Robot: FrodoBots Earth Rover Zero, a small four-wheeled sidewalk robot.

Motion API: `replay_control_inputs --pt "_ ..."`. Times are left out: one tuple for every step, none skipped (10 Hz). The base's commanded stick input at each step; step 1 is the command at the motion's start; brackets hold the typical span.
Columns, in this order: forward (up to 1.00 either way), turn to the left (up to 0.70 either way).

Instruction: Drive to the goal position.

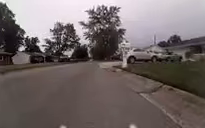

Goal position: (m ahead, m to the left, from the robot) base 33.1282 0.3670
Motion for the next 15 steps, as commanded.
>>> replay_control_inputs --pt "1.0 0.4" --pt "1.0 0.4" --pt "1.0 0.19" --pt "1.0 0.0" --pt "1.0 0.0" --pt "1.0 0.0" --pt "1.0 0.0" --pt "1.0 0.0" --pt "1.0 0.0" --pt "1.0 0.0" --pt "1.0 0.0" --pt "1.0 0.0" --pt "1.0 0.0" --pt "1.0 0.0" --pt "1.0 0.0"
